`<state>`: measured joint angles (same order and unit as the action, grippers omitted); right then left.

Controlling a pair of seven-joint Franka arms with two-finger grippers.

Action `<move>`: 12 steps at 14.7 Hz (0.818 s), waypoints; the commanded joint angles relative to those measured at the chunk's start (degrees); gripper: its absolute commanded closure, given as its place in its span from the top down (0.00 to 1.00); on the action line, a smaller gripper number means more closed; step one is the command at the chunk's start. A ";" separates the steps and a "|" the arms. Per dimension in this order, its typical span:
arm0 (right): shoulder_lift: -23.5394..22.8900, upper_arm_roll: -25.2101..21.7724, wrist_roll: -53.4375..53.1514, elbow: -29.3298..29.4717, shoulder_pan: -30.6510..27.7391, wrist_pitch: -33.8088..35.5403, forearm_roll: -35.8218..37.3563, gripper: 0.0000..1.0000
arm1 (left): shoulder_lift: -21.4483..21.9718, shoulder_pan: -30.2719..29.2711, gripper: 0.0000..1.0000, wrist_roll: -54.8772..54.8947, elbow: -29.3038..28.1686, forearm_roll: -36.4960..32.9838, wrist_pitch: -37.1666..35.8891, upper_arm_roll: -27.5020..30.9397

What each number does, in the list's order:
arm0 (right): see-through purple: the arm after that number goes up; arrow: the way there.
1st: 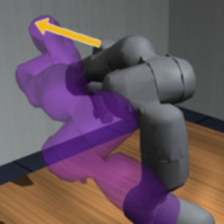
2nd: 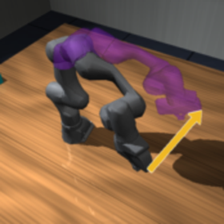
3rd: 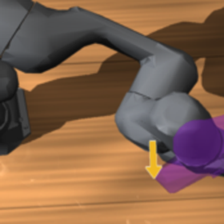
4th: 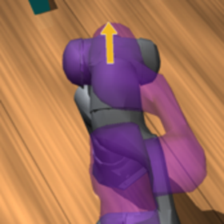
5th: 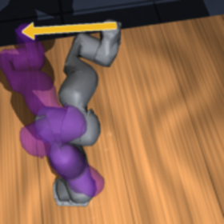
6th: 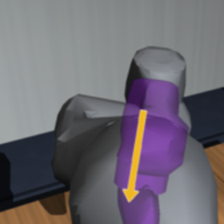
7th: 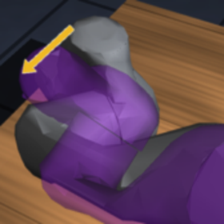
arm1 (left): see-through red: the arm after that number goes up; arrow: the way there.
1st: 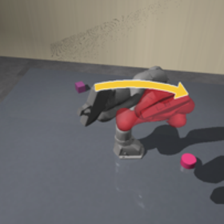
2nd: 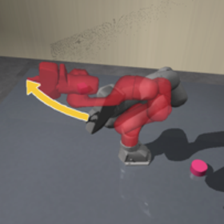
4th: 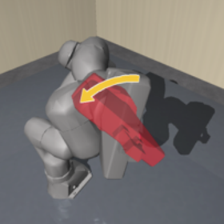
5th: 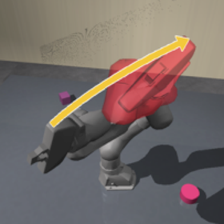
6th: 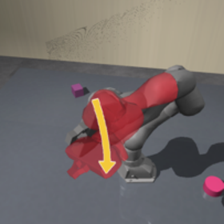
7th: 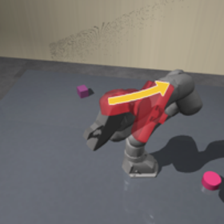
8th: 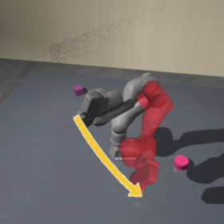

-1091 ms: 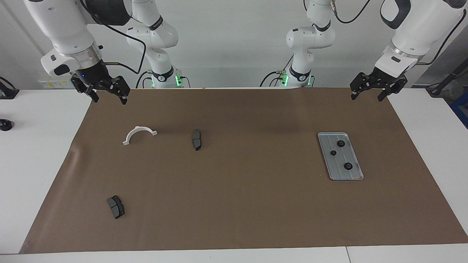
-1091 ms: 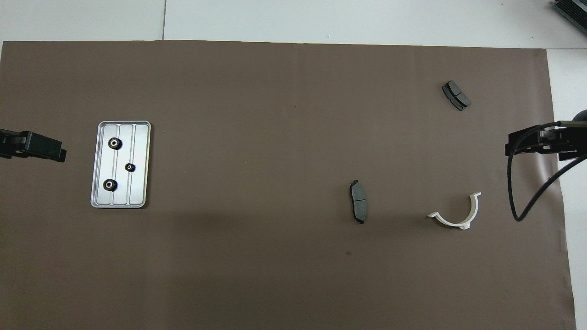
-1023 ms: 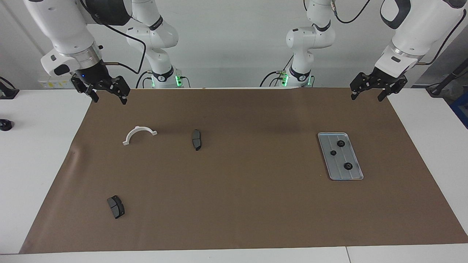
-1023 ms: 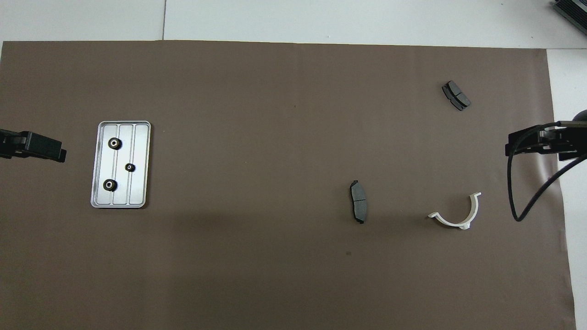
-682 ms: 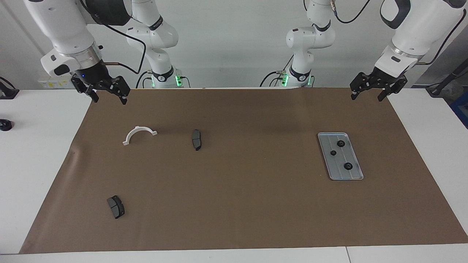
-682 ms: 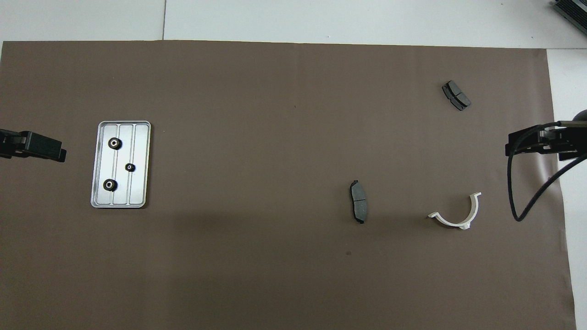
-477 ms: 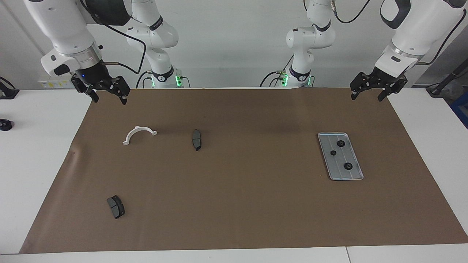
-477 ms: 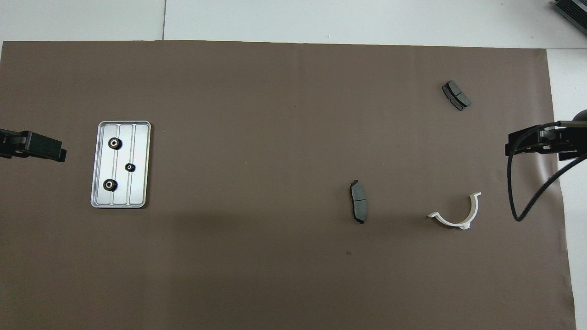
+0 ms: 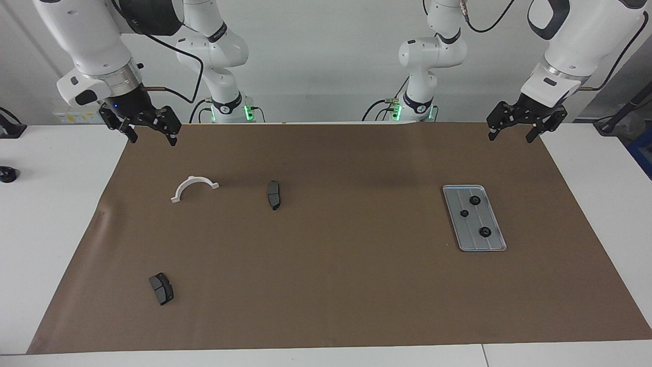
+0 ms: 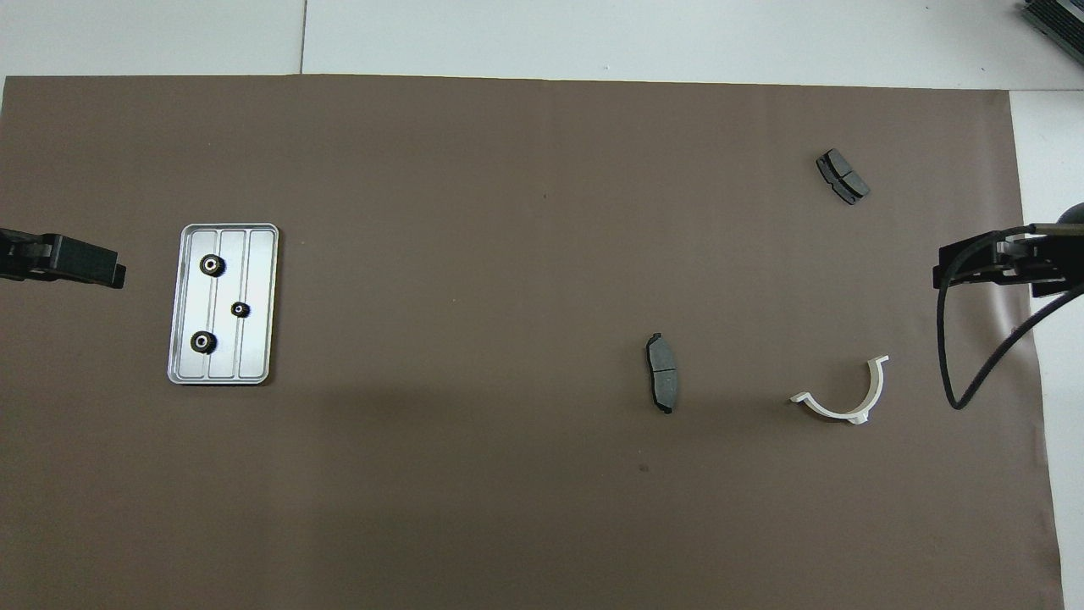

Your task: Place bearing gear from tray to pile

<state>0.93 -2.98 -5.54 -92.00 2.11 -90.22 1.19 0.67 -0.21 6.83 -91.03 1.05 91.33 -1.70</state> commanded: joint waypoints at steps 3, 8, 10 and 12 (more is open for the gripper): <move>1.27 -0.01 -0.79 -1.16 0.09 0.39 -0.75 1.00 | 3.02 1.00 1.00 0.21 -7.65 0.09 7.61 0.64; 1.27 -0.01 -0.70 -1.16 0.00 0.39 -0.75 1.00 | 3.64 1.00 1.00 0.29 -16.18 0.09 17.37 0.56; 1.27 -0.01 -0.70 -1.16 0.00 0.39 -0.75 1.00 | 3.55 1.00 1.00 0.29 -20.39 0.18 22.11 0.56; 1.27 -0.01 -0.70 -1.16 0.00 0.48 -0.75 1.00 | 2.68 1.09 1.00 0.29 -24.35 0.18 27.91 0.56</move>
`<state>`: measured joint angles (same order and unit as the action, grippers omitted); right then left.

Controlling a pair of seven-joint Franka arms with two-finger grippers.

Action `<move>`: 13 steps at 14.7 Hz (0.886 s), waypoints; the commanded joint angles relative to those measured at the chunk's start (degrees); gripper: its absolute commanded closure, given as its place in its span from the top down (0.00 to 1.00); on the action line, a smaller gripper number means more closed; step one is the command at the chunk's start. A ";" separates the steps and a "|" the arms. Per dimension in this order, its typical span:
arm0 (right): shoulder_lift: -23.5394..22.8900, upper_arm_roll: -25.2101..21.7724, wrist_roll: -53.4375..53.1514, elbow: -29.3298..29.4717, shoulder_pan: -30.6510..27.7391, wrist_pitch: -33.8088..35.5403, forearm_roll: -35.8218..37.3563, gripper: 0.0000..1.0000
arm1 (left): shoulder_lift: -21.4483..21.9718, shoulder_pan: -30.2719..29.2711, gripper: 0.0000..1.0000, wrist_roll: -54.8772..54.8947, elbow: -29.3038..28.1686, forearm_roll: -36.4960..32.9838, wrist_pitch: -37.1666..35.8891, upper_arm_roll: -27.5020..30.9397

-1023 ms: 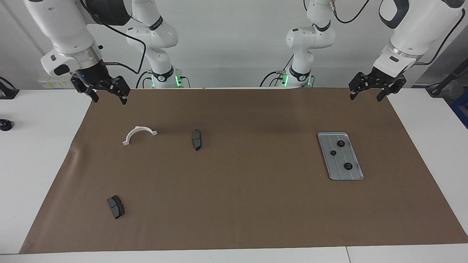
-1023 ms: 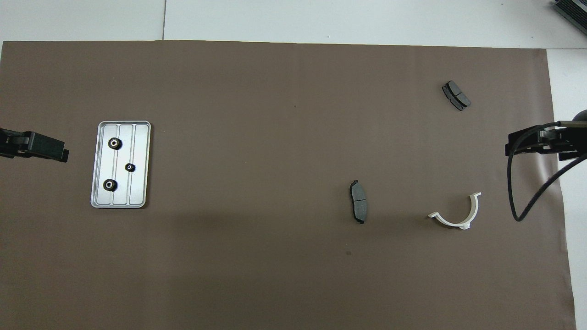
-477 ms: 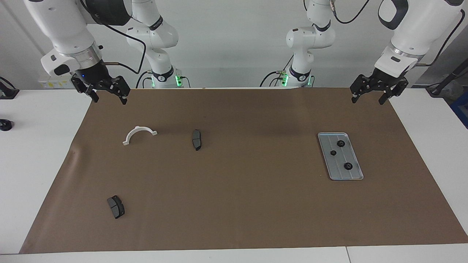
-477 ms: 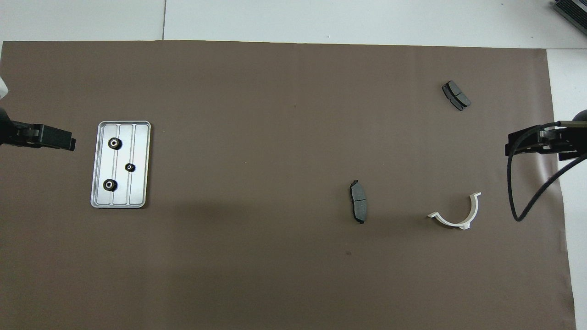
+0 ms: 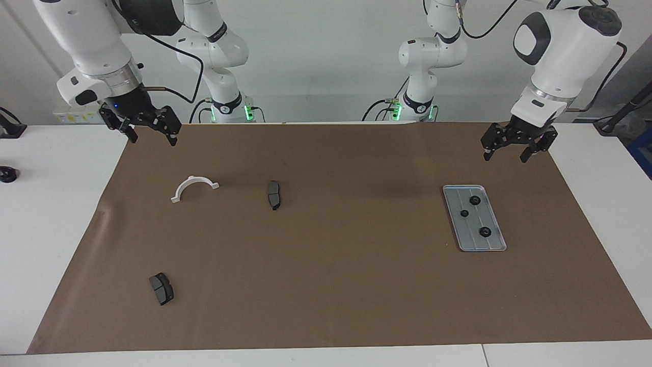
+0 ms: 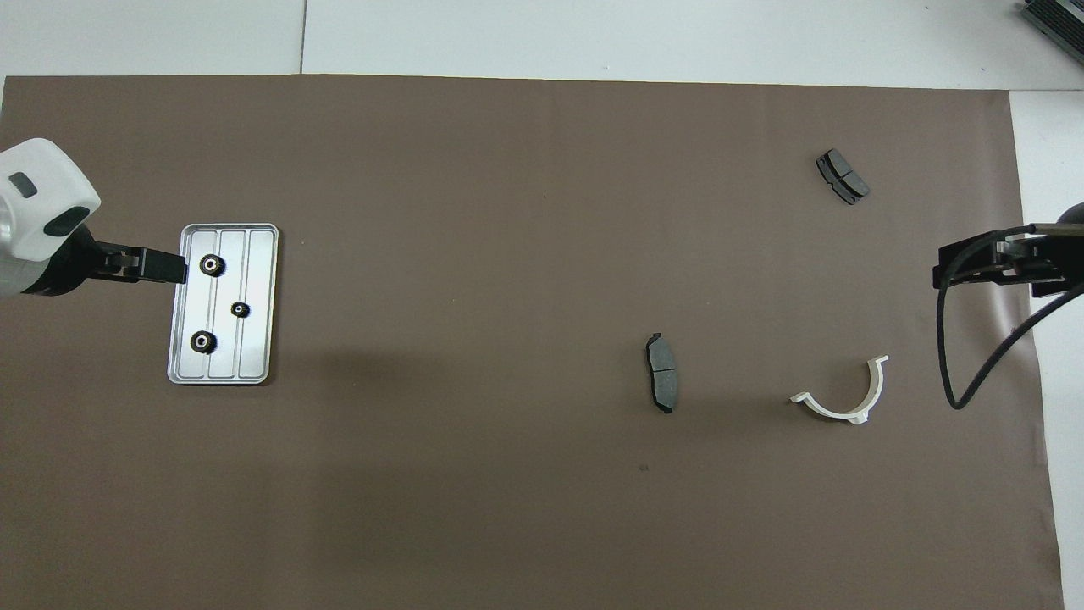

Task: Place bearing gear from tray to pile
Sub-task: 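Reach the left gripper to the tray and grasp a black gear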

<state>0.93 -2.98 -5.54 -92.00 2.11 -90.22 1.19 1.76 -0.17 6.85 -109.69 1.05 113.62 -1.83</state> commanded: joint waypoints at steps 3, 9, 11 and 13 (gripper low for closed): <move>1.27 -0.01 -0.70 -1.16 0.09 0.48 -0.75 1.00 | -0.35 1.05 1.00 0.27 -10.71 0.18 14.06 0.69; 1.27 -0.01 -0.70 -1.16 0.00 0.48 -0.75 1.00 | -6.23 0.96 1.00 0.01 -17.23 0.18 28.76 0.69; 1.27 -0.01 -0.70 -1.16 0.09 0.48 -0.75 1.00 | -9.40 1.05 1.00 -0.35 -17.23 0.18 32.53 0.69; 1.27 -0.01 -0.70 -1.16 0.00 0.39 -0.75 1.00 | -10.72 0.87 1.00 -0.35 -17.23 0.18 32.98 0.69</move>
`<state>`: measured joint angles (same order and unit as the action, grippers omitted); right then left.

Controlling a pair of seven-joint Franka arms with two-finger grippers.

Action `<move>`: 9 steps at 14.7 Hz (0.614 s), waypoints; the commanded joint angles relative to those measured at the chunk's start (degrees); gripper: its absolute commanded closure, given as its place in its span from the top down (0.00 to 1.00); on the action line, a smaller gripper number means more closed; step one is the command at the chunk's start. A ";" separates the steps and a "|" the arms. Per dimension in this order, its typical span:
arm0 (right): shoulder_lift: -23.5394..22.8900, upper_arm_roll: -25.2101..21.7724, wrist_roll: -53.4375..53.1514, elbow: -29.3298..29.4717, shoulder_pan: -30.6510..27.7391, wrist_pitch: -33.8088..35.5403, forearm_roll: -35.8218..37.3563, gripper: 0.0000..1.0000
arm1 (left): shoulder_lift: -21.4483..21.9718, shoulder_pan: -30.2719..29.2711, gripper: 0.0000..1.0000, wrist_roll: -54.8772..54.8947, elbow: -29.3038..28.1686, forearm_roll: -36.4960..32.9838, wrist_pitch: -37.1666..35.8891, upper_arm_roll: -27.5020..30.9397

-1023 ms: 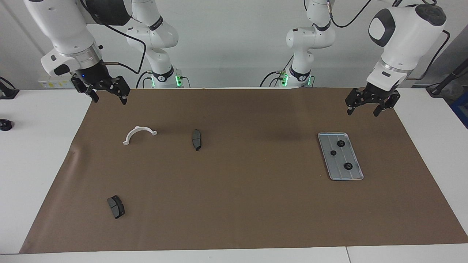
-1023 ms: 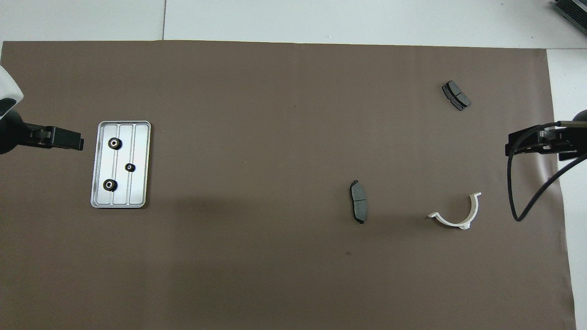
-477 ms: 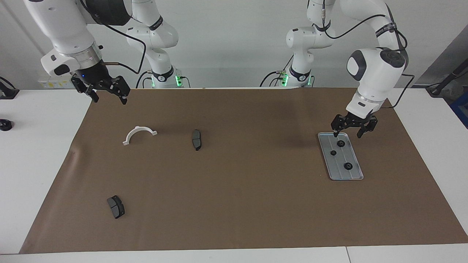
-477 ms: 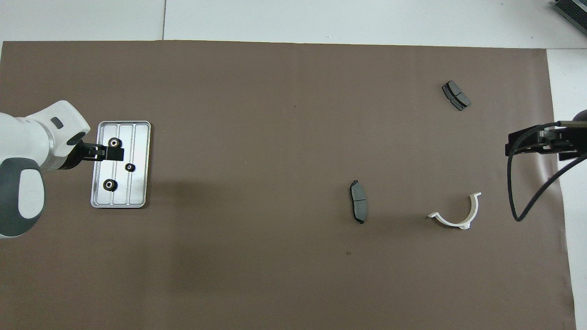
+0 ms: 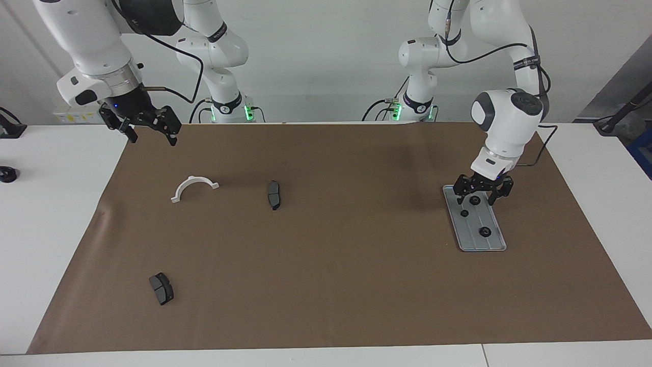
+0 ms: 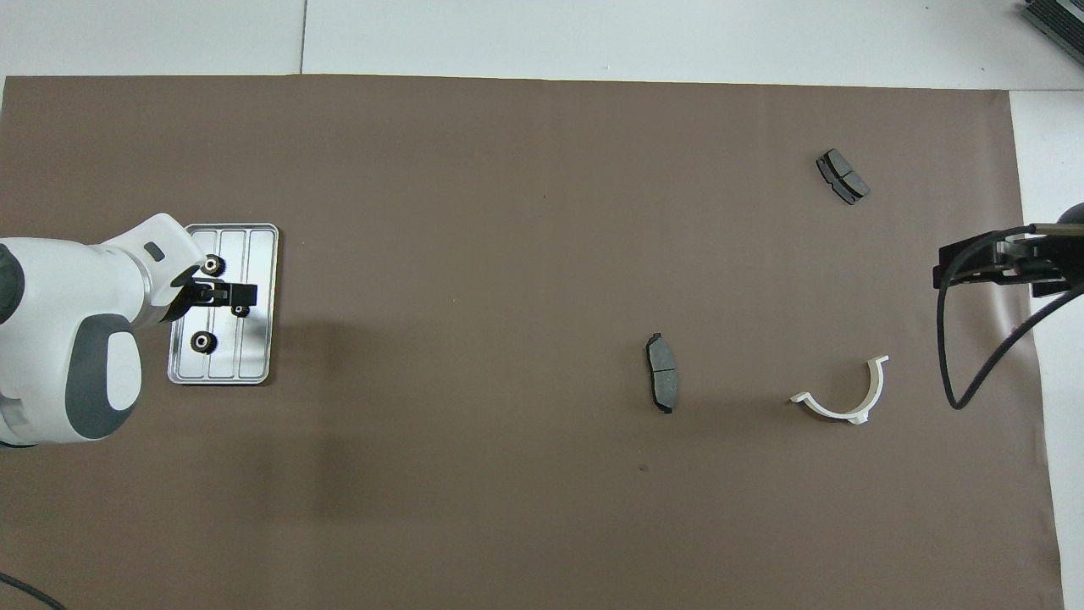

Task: Place bearing gear from tray to pile
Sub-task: 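Reach the left gripper to the tray and grasp a black gear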

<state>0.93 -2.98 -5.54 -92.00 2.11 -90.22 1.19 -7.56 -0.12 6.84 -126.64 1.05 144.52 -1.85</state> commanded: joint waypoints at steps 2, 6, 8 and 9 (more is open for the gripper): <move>1.27 -0.01 -0.70 -1.16 0.09 0.39 -0.75 1.00 | -2.01 0.38 1.00 -0.51 -0.36 0.18 2.16 0.70; 1.27 -0.01 -0.70 -1.16 0.00 0.48 -0.75 1.00 | -1.93 -0.06 0.75 -2.18 -1.50 0.27 2.25 0.79; 1.27 -0.01 -0.70 -1.16 0.09 0.39 -0.75 1.00 | -1.84 0.03 0.57 -3.49 -1.68 0.27 1.73 0.79; 1.27 -0.01 -0.70 -1.16 0.09 0.39 -0.75 1.00 | -1.76 0.03 0.46 -4.55 -1.68 0.27 1.46 0.70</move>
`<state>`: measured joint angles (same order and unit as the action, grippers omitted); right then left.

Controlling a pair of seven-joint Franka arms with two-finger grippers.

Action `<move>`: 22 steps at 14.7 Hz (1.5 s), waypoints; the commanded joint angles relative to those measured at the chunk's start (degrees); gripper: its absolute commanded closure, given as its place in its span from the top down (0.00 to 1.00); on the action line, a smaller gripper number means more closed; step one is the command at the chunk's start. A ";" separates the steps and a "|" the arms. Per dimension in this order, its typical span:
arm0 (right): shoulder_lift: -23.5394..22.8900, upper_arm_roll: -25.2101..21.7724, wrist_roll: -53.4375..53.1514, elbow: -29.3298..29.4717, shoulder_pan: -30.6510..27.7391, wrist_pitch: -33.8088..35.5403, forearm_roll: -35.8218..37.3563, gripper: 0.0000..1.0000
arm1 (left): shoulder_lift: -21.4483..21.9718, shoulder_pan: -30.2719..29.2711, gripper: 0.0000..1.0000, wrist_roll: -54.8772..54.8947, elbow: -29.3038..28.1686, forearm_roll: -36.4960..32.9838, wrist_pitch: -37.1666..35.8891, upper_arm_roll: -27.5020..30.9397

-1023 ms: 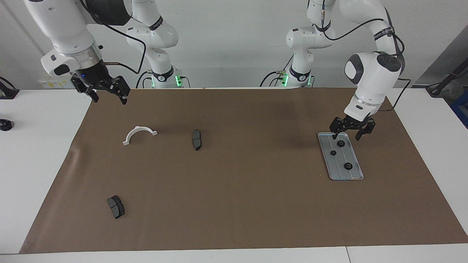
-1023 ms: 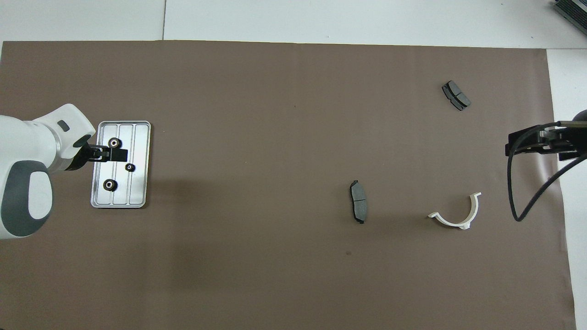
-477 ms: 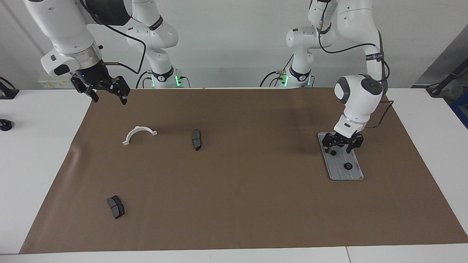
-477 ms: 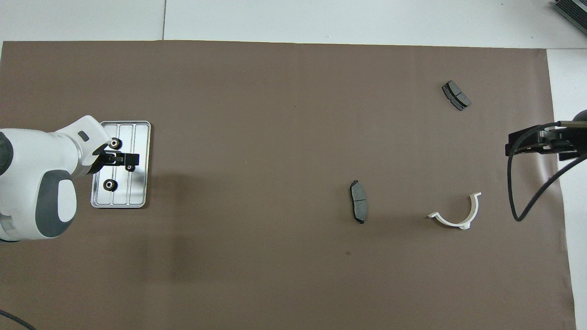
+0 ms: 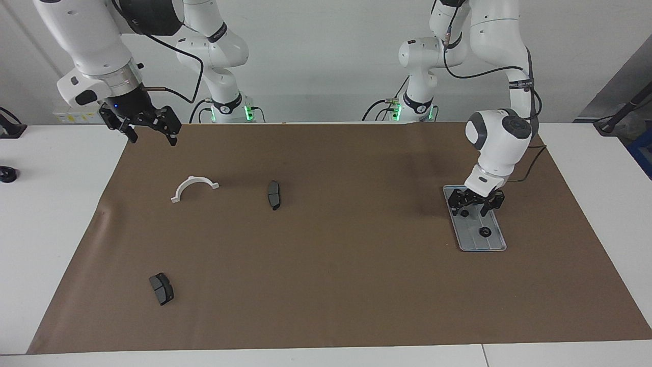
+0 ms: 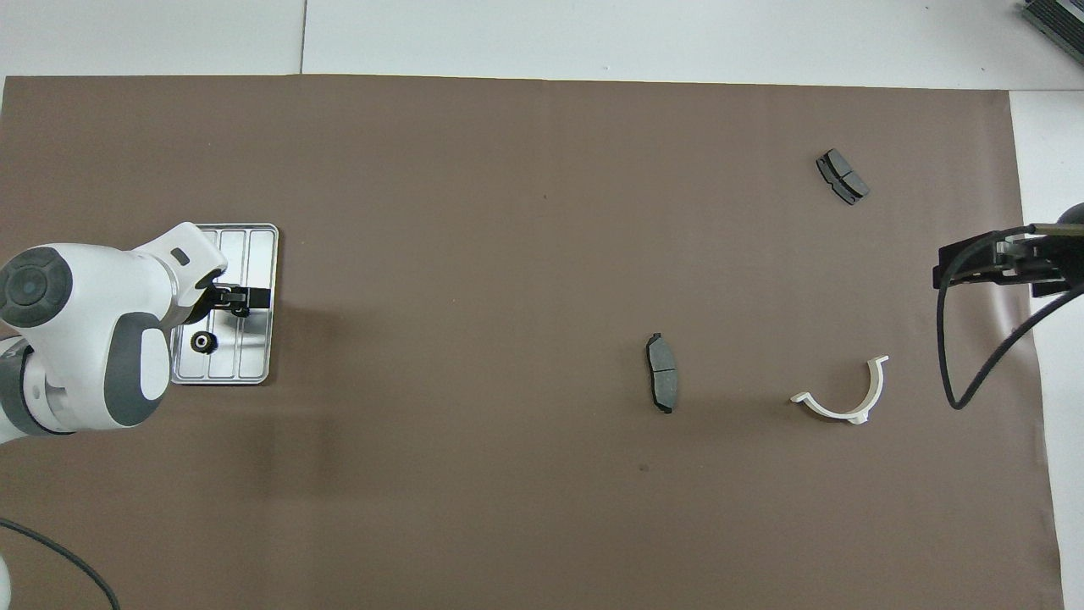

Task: Place bearing gear from tray to pile
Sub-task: 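Reach the left gripper to the tray and grasp a black gear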

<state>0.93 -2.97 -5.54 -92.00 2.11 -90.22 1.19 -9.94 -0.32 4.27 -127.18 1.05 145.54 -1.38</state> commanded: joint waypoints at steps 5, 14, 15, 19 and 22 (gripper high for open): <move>1.27 -0.01 -0.70 -1.16 0.00 0.39 -0.75 1.00 | 0.89 0.14 0.44 -1.72 -1.93 0.27 0.36 0.32; 1.27 -0.01 -0.70 -1.16 0.09 0.39 -0.75 1.00 | 0.63 0.05 0.00 -1.37 -1.23 0.18 0.80 0.32; 1.27 -0.01 -0.70 -1.16 0.09 0.39 -0.75 1.00 | 0.63 0.14 0.00 -1.37 -1.05 0.18 0.80 0.32; 1.27 -0.01 -0.70 -1.16 0.09 0.39 -0.75 1.00 | 1.51 0.66 0.00 -1.54 2.19 0.18 -1.30 0.41; 1.27 -0.01 -0.70 -1.16 0.00 0.39 -0.75 1.00 | 0.37 1.28 0.00 -2.07 10.43 0.18 -6.47 0.33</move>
<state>0.93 -2.97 -5.54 -92.00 2.11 -90.22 1.19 -9.24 -0.18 2.96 -122.14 1.05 144.07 -1.54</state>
